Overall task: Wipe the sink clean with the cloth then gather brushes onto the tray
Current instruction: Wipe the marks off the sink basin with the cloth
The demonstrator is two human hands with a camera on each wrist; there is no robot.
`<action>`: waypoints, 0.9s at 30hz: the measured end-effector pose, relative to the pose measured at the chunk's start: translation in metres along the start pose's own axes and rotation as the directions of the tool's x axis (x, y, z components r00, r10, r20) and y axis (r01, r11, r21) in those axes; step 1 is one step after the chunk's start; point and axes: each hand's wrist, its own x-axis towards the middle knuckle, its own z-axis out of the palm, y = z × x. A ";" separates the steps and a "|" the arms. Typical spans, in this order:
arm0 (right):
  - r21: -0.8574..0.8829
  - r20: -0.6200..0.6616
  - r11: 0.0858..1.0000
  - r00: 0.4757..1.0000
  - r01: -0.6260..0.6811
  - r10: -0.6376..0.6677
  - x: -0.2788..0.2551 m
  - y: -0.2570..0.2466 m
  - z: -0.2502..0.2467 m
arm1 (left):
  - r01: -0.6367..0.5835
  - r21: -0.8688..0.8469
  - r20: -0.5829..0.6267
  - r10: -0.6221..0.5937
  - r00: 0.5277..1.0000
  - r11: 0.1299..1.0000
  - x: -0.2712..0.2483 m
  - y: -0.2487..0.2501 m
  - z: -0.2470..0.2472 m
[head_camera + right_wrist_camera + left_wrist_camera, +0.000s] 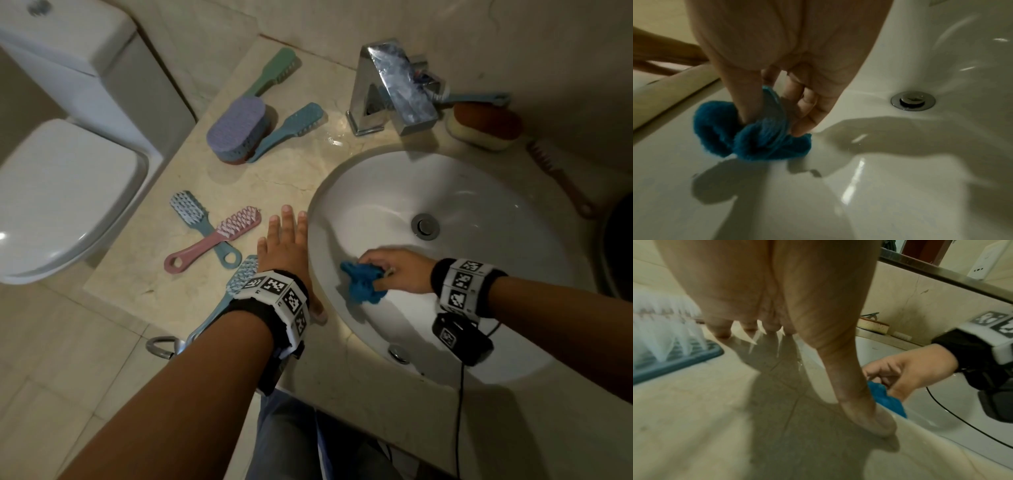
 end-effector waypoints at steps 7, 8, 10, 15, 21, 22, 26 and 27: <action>-0.163 0.192 0.987 0.981 -0.007 0.039 -0.012 -0.013 0.029 | 0.007 0.011 -0.003 -0.007 1.000 1.000 -0.001 0.002 0.000; -0.163 0.150 0.987 0.989 0.016 0.009 -0.007 -0.013 0.032 | 0.008 0.015 -0.001 -0.008 1.000 1.000 -0.001 0.002 0.000; -0.195 0.050 0.980 0.999 0.024 -0.014 0.006 -0.011 0.036 | 0.010 0.021 -0.001 -0.010 1.000 1.000 0.000 0.002 0.000; -0.172 -0.141 0.983 0.989 -0.058 0.034 0.036 -0.007 0.022 | 0.002 0.009 -0.005 -0.002 1.000 1.000 0.000 0.000 0.002; -0.243 -0.315 0.958 0.947 -0.151 0.069 0.043 0.001 -0.020 | -0.002 0.002 -0.017 0.002 1.000 1.000 0.001 0.000 0.002; -0.219 -0.293 0.962 0.952 -0.161 0.093 0.043 0.003 -0.017 | -0.001 0.005 -0.017 0.001 1.000 1.000 0.001 0.000 0.002; -0.401 -0.071 0.904 0.989 -0.147 0.129 0.047 0.003 0.012 | 0.005 0.020 -0.014 -0.004 1.000 1.000 0.003 0.000 0.003; -0.423 -0.031 0.898 0.992 -0.124 0.123 0.046 0.002 0.018 | 0.006 0.018 -0.011 -0.006 1.000 1.000 0.003 0.000 0.003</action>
